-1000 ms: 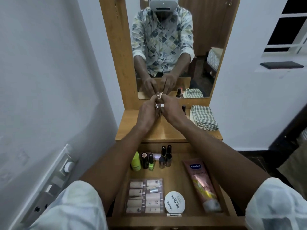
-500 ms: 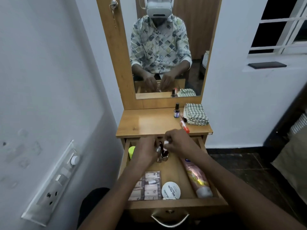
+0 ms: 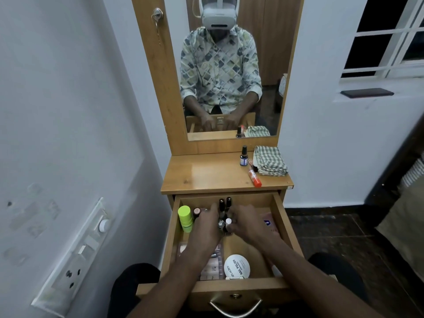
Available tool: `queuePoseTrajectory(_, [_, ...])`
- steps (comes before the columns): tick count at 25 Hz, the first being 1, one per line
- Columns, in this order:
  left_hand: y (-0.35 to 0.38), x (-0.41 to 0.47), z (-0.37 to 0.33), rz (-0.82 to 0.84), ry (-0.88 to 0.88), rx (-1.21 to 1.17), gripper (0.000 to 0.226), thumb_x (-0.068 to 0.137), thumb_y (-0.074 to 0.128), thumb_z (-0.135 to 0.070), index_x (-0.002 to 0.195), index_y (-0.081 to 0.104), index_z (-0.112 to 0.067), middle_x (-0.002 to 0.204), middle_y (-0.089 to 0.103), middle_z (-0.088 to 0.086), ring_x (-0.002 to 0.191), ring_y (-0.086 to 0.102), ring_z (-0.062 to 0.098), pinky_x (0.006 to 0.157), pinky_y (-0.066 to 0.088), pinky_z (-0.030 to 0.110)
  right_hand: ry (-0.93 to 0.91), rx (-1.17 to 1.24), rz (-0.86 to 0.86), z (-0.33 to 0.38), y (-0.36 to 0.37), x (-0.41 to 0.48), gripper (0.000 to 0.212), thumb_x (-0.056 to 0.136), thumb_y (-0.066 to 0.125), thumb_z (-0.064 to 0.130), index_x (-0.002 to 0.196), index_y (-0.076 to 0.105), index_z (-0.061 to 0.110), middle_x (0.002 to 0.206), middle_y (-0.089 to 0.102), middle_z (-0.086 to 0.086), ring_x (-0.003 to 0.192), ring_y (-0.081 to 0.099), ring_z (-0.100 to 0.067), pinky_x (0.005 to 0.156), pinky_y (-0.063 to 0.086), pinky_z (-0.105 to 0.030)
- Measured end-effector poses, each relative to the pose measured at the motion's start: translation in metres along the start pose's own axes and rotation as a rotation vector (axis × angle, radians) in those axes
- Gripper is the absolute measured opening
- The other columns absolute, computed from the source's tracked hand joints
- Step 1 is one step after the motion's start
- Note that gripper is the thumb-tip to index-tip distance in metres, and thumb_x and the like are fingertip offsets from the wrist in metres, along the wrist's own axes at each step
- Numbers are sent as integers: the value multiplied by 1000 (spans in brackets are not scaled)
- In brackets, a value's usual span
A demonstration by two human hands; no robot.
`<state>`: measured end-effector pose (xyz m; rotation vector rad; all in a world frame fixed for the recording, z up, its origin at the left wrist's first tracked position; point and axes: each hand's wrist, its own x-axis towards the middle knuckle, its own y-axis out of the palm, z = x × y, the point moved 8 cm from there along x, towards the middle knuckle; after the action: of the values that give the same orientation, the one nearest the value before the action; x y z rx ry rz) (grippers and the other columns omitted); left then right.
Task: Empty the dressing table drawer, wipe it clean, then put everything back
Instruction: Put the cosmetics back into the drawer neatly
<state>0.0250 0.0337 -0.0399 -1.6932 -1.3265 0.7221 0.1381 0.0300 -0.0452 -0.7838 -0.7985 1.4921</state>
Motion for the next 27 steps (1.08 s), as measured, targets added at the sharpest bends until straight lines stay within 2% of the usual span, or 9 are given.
queuePoseTrajectory(2, [-2,-3,1,-15,7,-11,33,79,66,-2,105,50,-13,105,67,12,95,65,30,70,49,33,-6,10,7,-2,0,-3,15,76,73,13,89,67,15,83,69,1,74,64,-17,64,51,-29])
queuePoseTrajectory(5, [-14,-11,-1,-73,41,0,36,78,60,6,107,56,-17,107,63,4,97,61,24,72,46,29,-22,8,-55,-5,-15,-10,11,83,62,8,87,68,16,80,67,4,74,64,-14,66,54,-28])
queuePoseTrajectory(8, [-50,2,-15,-212,76,-113,27,85,62,-2,108,65,-17,104,61,-2,95,59,15,76,41,18,-51,36,-411,-12,-68,-16,16,86,60,8,95,69,16,87,68,4,75,62,-11,65,51,-26])
queuePoseTrajectory(10, [-71,29,-28,-257,60,-252,25,91,63,-9,115,67,-14,105,64,-2,96,61,12,83,45,18,-39,-38,-558,-19,-96,-14,27,88,60,8,114,65,16,101,63,-1,82,58,-15,65,50,-28])
queuePoseTrajectory(13, [-74,81,-49,-216,12,-337,37,95,59,-10,131,58,-11,119,65,3,110,61,17,93,48,24,15,-179,-446,-27,-94,3,45,92,59,19,136,49,23,116,50,-2,97,53,-17,67,49,-28])
queuePoseTrajectory(16, [-66,119,-71,-160,-9,-320,47,95,59,-9,140,48,-12,135,56,6,124,53,22,103,44,33,-18,-256,-407,-28,-85,11,51,91,62,19,139,45,24,121,48,-3,104,50,-17,69,50,-28])
queuePoseTrajectory(21, [-52,142,-91,-111,90,-366,41,89,69,-15,129,57,-18,114,63,-2,103,58,13,93,49,31,-95,-268,-530,-31,-87,9,45,80,71,5,118,54,21,101,49,-2,85,52,-18,48,47,-29])
queuePoseTrajectory(24, [-46,147,-88,-151,108,-336,28,88,70,-20,116,66,-17,107,69,1,99,63,16,89,52,33,-142,-267,-569,-30,-86,6,38,82,70,6,115,55,19,99,51,-3,81,53,-18,48,48,-29])
queuePoseTrajectory(27, [-51,143,-81,-172,75,-364,17,88,70,-24,103,71,-15,97,71,0,90,62,15,78,47,26,-191,-222,-596,-28,-89,2,29,89,65,11,115,56,17,102,52,-4,82,55,-19,51,49,-30])
